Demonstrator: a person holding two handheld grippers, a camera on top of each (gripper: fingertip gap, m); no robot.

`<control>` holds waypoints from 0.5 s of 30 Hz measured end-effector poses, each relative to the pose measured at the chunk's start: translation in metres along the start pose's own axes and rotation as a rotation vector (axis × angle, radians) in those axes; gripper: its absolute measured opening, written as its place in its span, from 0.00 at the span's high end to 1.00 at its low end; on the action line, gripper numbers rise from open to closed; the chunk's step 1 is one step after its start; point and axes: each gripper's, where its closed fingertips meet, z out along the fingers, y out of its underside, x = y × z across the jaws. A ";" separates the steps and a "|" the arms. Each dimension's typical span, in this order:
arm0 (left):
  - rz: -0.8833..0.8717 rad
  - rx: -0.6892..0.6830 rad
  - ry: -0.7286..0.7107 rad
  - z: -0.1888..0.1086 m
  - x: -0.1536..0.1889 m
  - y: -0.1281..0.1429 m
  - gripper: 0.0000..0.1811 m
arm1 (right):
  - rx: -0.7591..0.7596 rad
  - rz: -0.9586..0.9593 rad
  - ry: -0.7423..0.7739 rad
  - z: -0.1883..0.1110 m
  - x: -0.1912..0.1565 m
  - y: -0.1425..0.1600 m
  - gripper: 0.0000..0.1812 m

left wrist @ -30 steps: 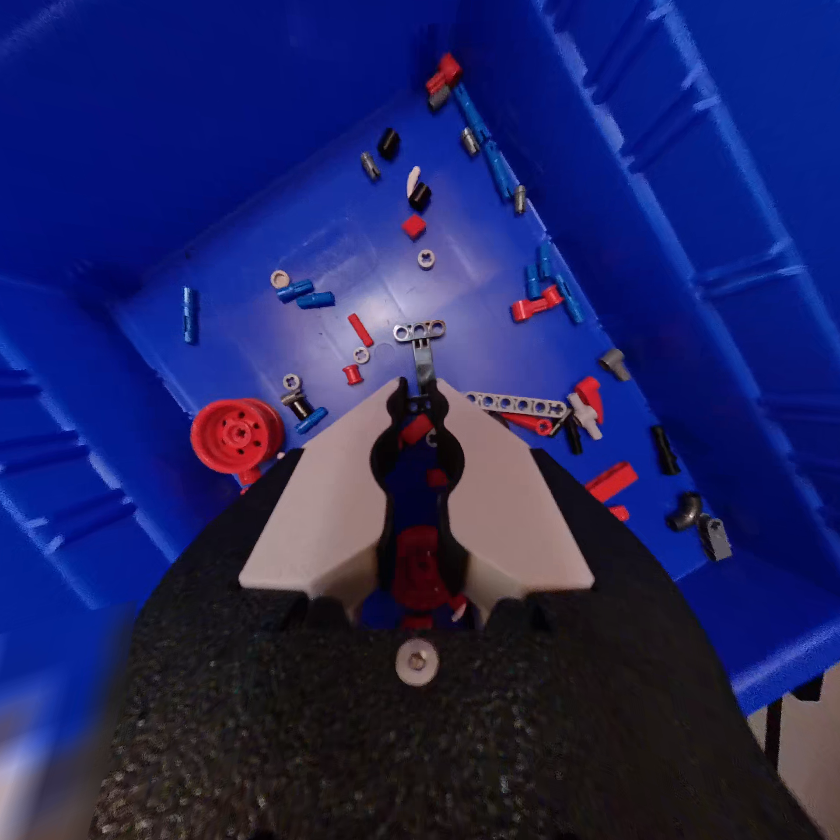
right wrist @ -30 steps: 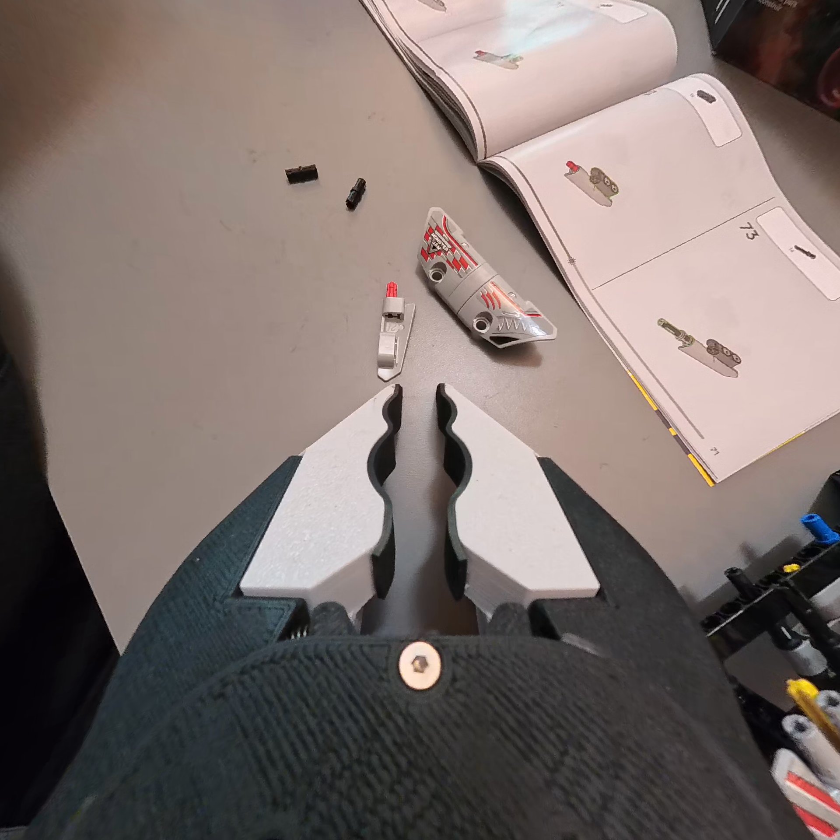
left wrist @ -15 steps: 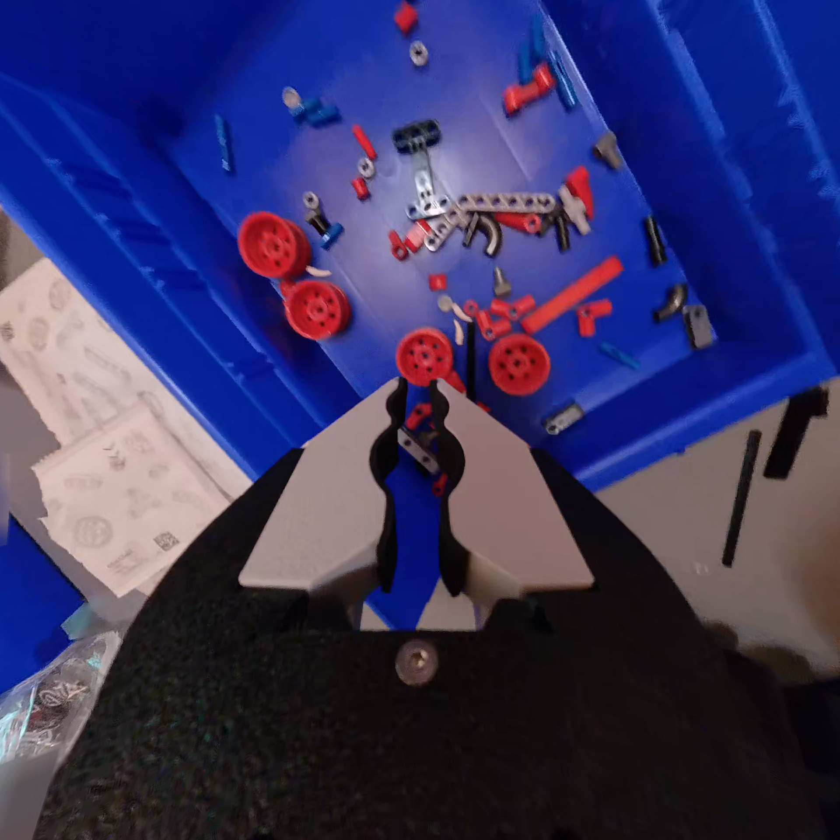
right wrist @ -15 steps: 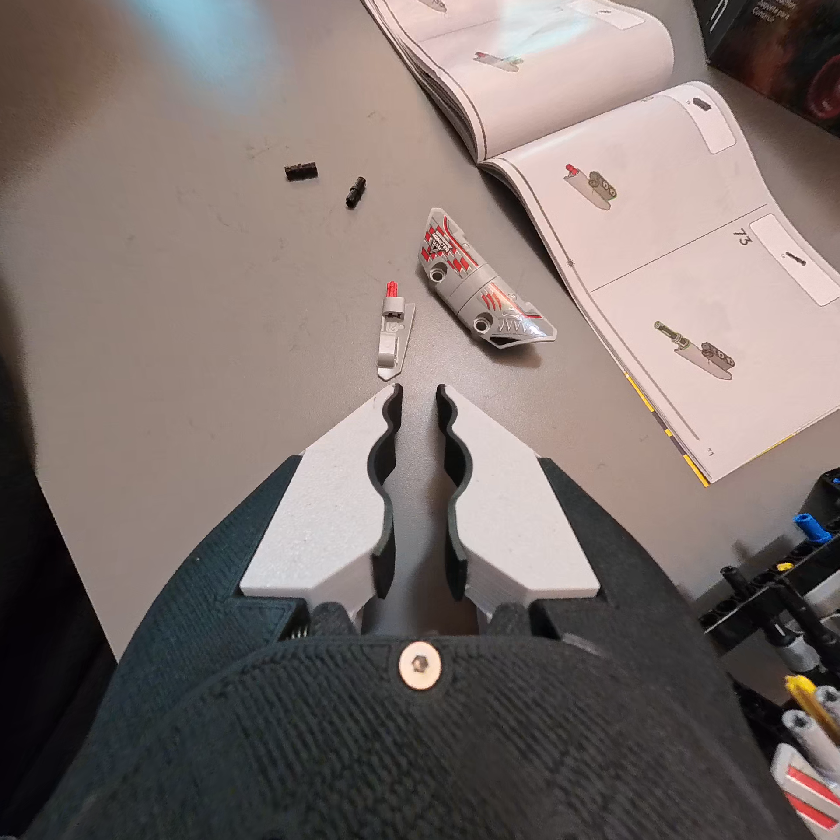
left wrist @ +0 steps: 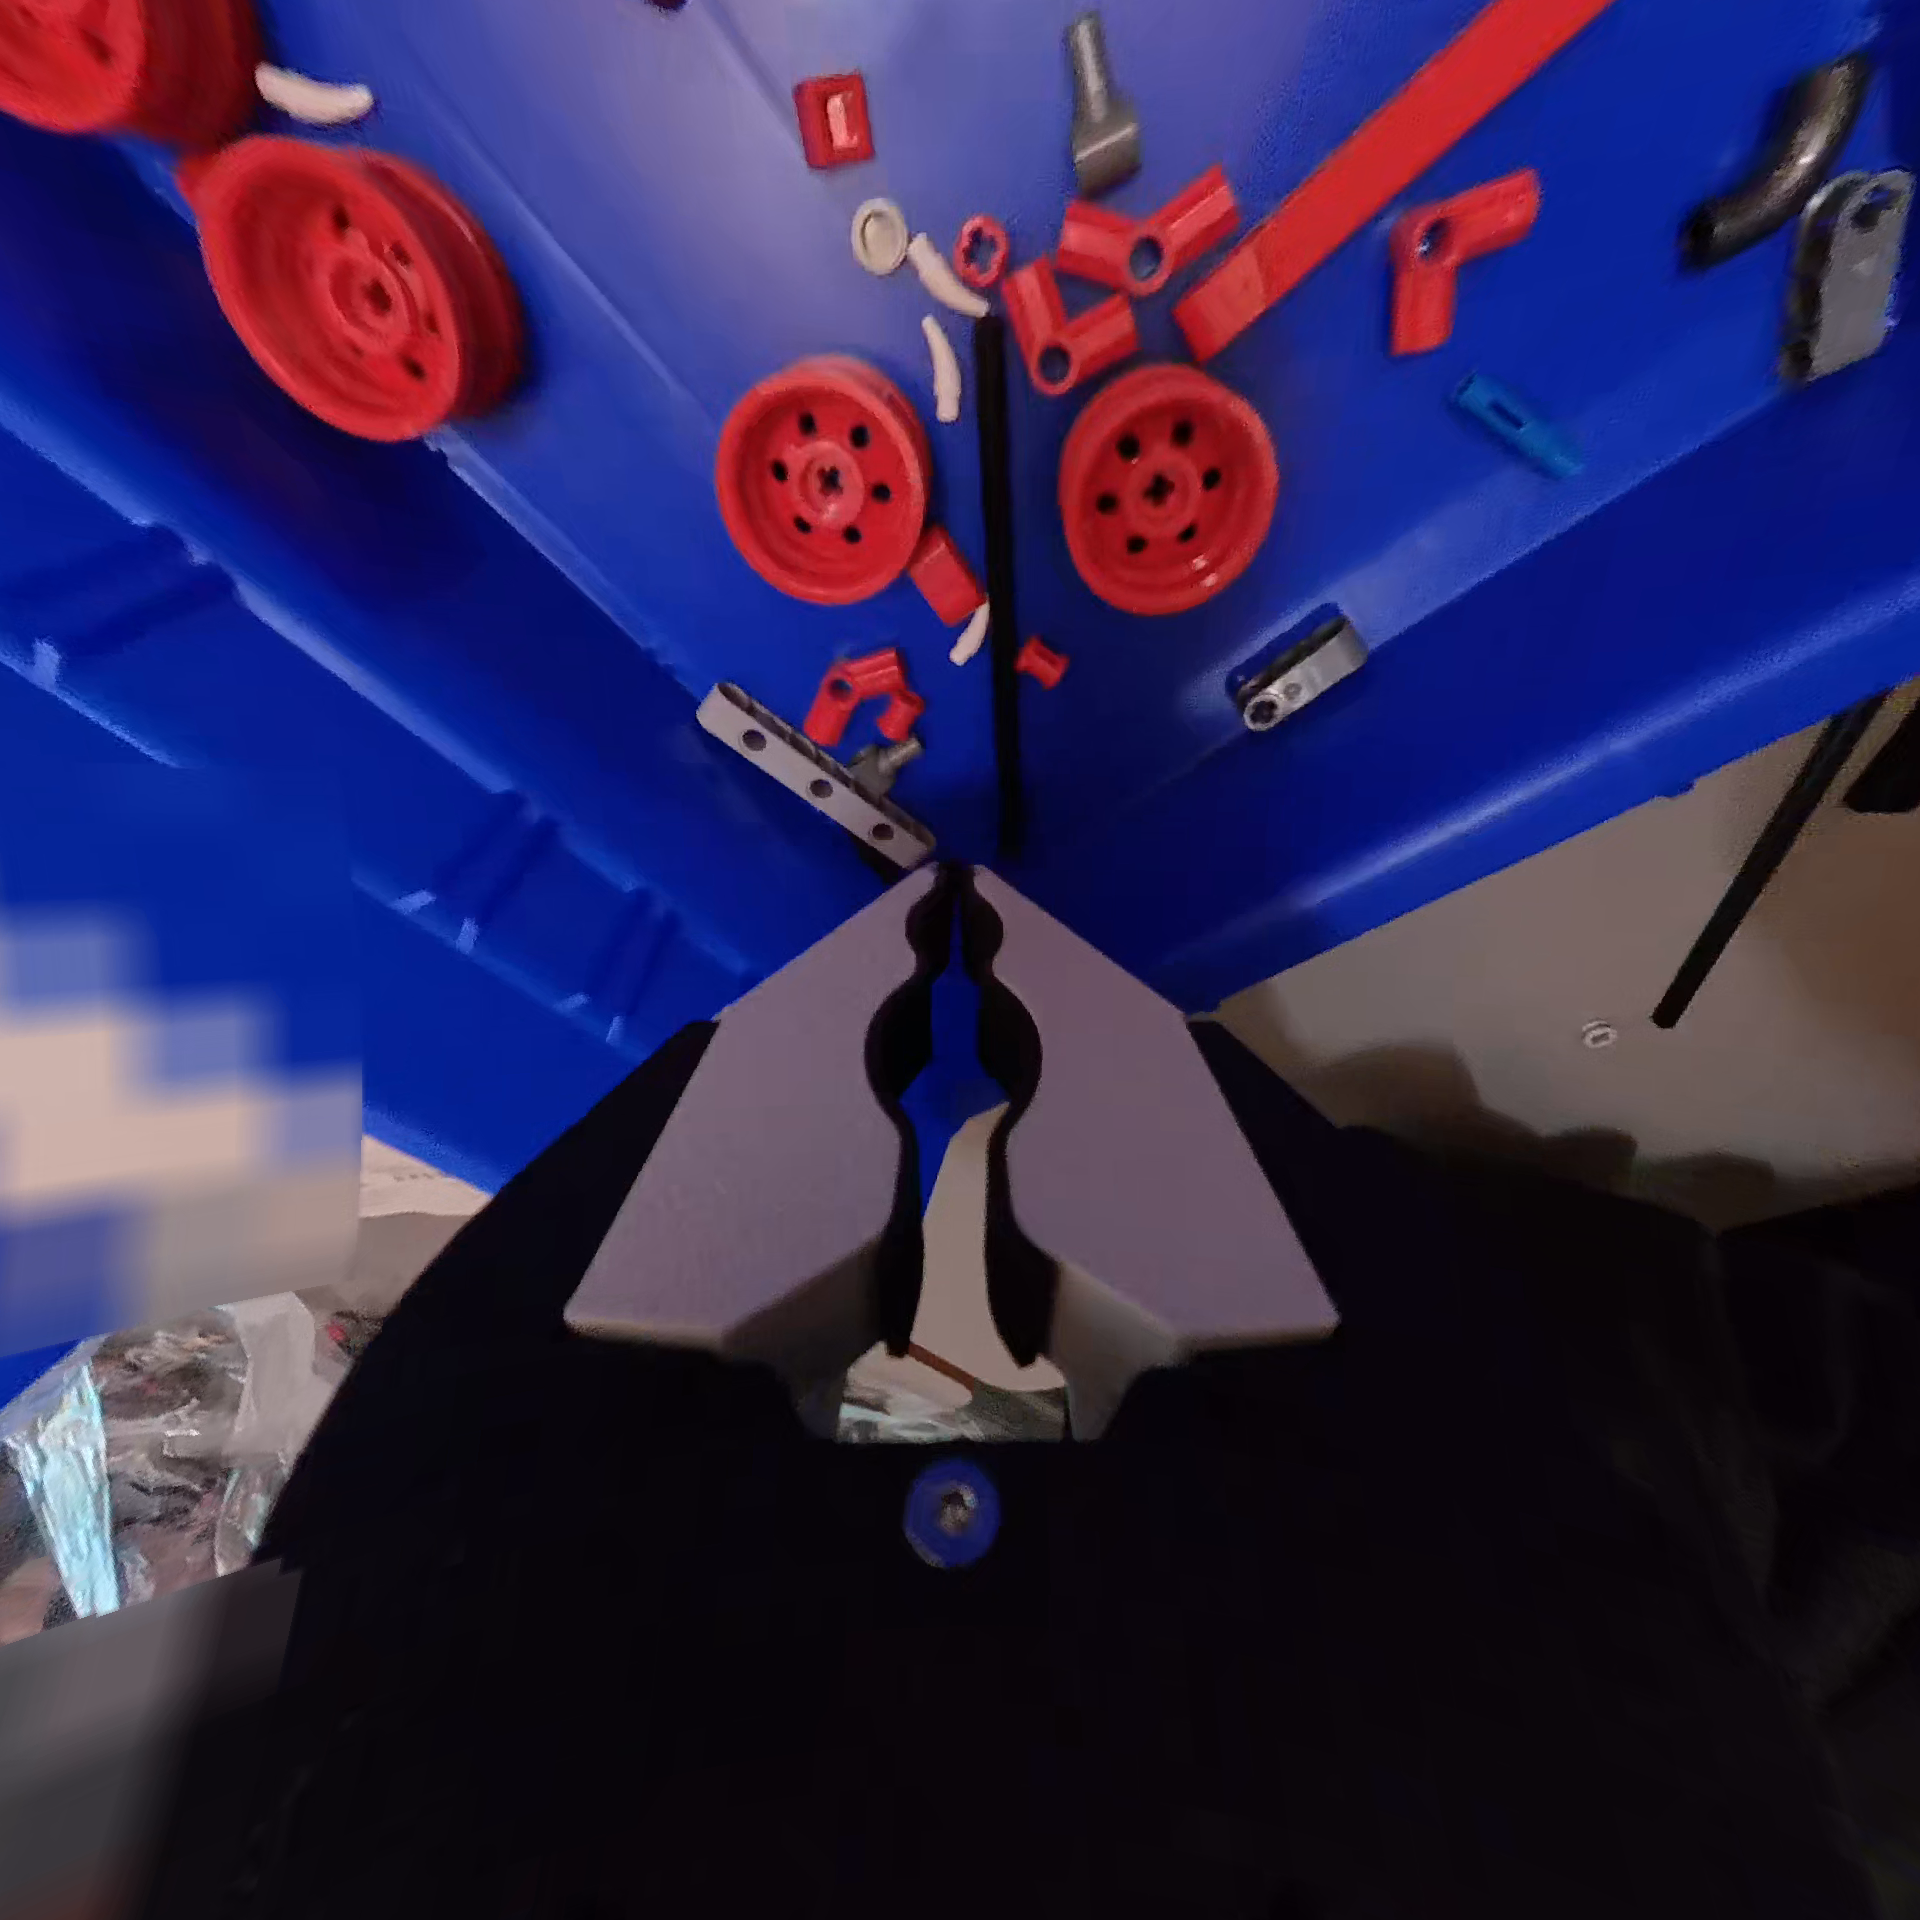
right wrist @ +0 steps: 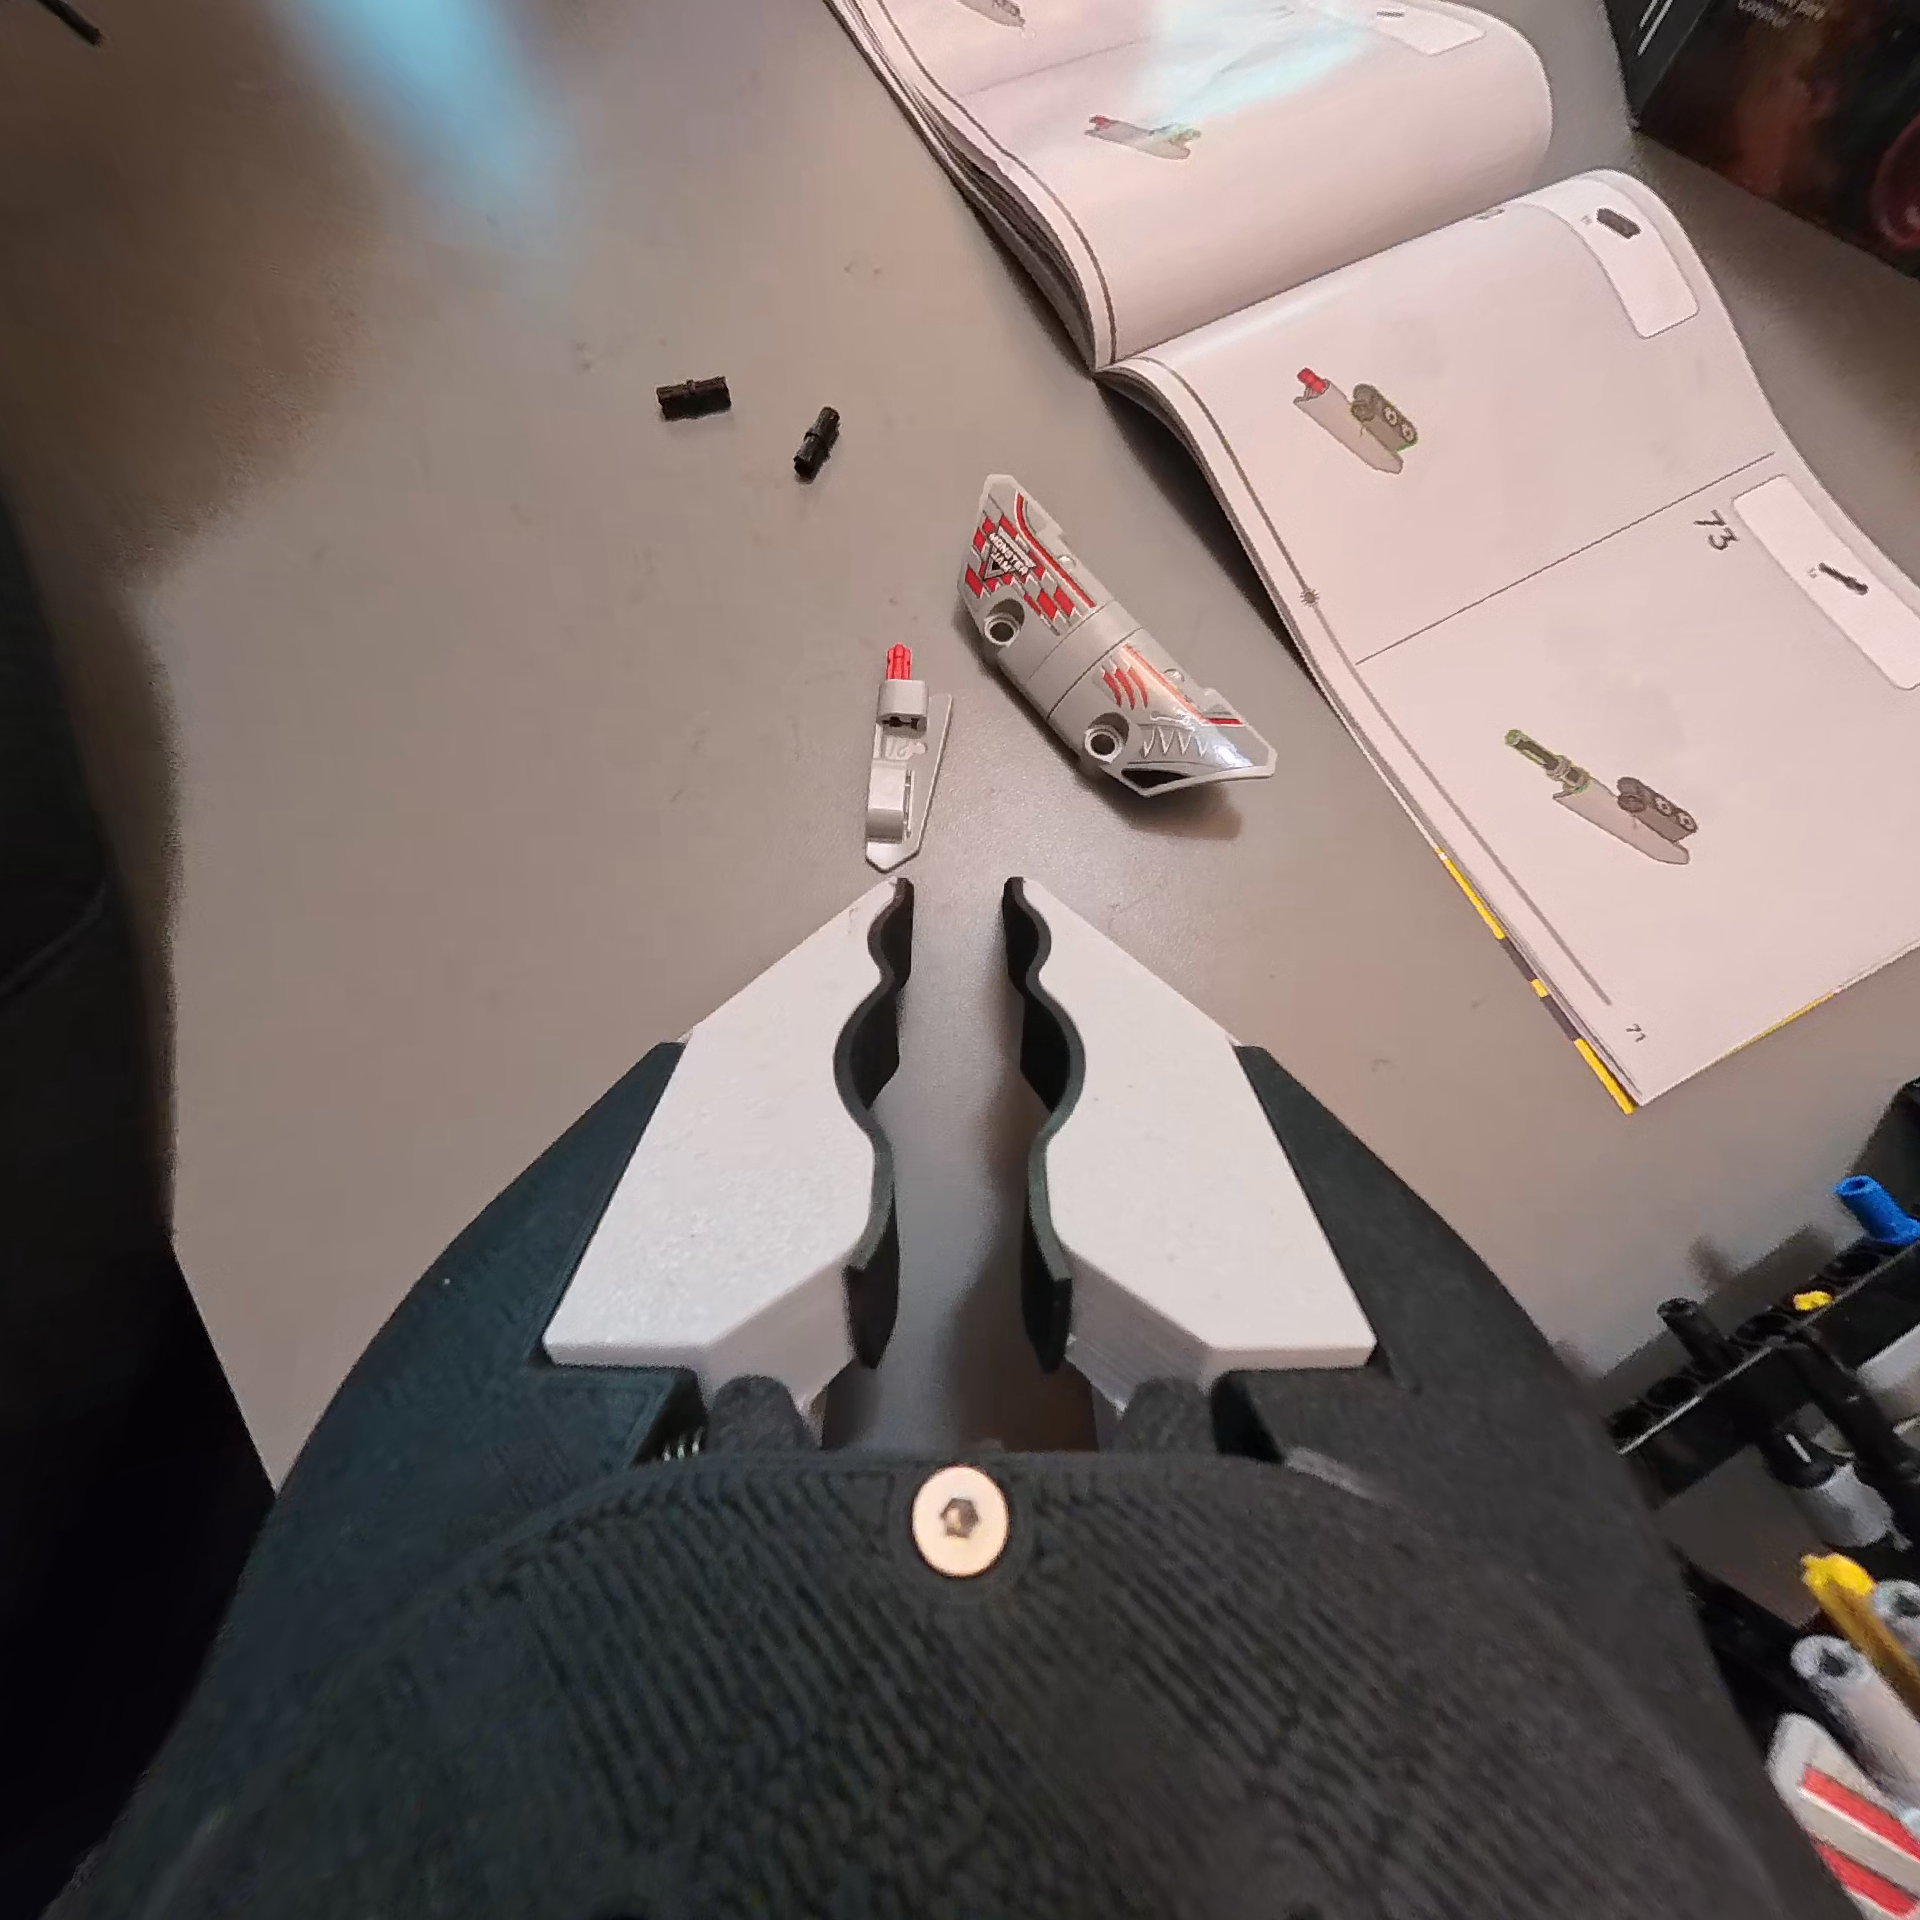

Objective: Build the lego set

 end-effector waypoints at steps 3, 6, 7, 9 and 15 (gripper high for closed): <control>-0.018 -0.015 0.046 0.004 0.005 0.000 1.00 | 0.000 -0.021 0.017 0.000 0.000 0.000 0.91; -0.009 -0.033 0.057 0.007 0.007 -0.002 1.00 | 0.000 -0.020 0.017 0.000 0.000 0.000 0.91; 0.010 -0.034 0.081 0.009 0.012 -0.004 1.00 | 0.000 -0.012 0.011 0.000 0.000 0.000 0.91; 0.102 -0.003 0.199 0.012 0.032 -0.012 1.00 | 0.000 0.000 0.001 0.000 0.000 0.000 0.91; 0.186 -0.013 0.274 0.022 0.051 -0.023 0.96 | 0.000 0.003 0.000 0.000 0.000 0.000 0.91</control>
